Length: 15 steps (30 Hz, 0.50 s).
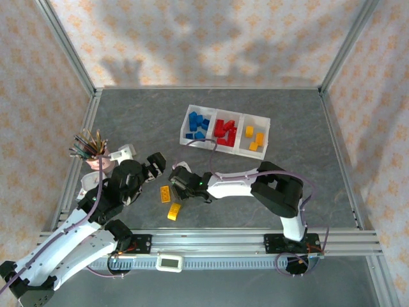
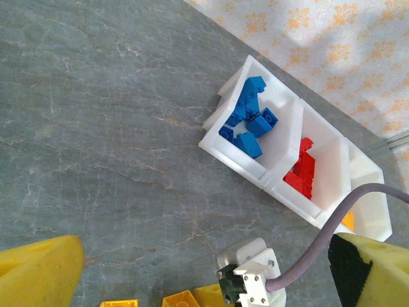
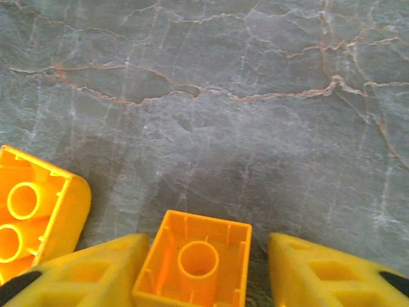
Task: Sort the legos into containers by color
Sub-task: Pick up the lego from the bottom-center of the table.
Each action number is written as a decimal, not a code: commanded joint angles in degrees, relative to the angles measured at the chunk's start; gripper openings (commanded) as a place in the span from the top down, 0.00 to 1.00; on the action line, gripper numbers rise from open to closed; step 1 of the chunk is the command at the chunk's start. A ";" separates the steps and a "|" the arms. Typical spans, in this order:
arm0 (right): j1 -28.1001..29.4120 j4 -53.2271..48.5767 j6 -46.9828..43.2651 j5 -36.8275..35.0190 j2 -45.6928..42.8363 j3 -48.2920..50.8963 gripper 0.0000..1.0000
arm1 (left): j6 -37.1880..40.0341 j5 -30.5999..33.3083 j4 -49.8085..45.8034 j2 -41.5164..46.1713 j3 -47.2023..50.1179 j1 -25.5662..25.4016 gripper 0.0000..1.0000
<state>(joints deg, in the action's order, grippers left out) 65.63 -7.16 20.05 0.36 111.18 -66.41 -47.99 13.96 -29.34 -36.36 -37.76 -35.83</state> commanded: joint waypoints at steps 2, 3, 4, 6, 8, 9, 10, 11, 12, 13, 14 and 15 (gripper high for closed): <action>0.56 -0.24 1.28 -0.16 -0.60 0.61 0.60 | -0.01 -0.06 0.23 -0.43 0.23 0.68 0.01; 0.35 -0.22 1.43 -0.18 -1.31 0.85 0.64 | 0.09 -0.07 0.48 -0.42 0.25 0.79 0.01; 0.09 -0.22 1.48 -0.14 -2.21 1.06 0.66 | 0.09 -0.37 0.77 -0.47 0.31 0.77 0.01; -0.71 -0.22 1.85 -0.14 -3.99 1.87 0.69 | 0.48 -0.90 1.48 -0.73 0.23 0.83 0.01; -1.87 -0.22 2.48 -0.18 -6.31 3.04 0.71 | 0.71 -1.35 1.98 -1.16 -0.03 0.85 0.01; -2.66 -0.13 2.78 -0.20 -7.78 3.85 0.72 | 0.98 -1.55 2.31 -1.51 -0.25 0.85 0.01; -3.55 -0.03 3.16 -0.26 -9.49 4.92 0.72 | 1.25 -1.77 2.93 -1.77 -0.45 0.94 0.01; -4.35 -0.03 3.41 -0.35 -10.91 5.81 0.72 | 1.52 -2.08 3.46 -2.03 -0.55 0.89 0.01; -5.28 -0.10 3.50 -0.57 -12.87 6.87 0.72 | 2.05 -2.68 4.35 -2.42 -0.72 1.01 0.01; -6.36 -0.29 3.51 -1.07 -14.76 7.76 0.72 | 2.51 -3.60 5.48 -2.85 -0.79 1.03 0.01; -7.36 -0.55 3.42 -1.44 -16.12 8.40 0.72 | 3.01 -4.37 6.43 -3.37 -0.94 1.11 0.01; -8.79 -1.23 3.06 -1.72 -17.74 8.96 0.72 | 3.37 -5.01 7.25 -4.14 -1.23 1.12 0.01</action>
<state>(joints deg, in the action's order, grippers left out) 59.35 -7.51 22.37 1.02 98.41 -58.81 -46.83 11.22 -26.15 -39.51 -37.76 -35.11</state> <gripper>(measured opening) 0.310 0.991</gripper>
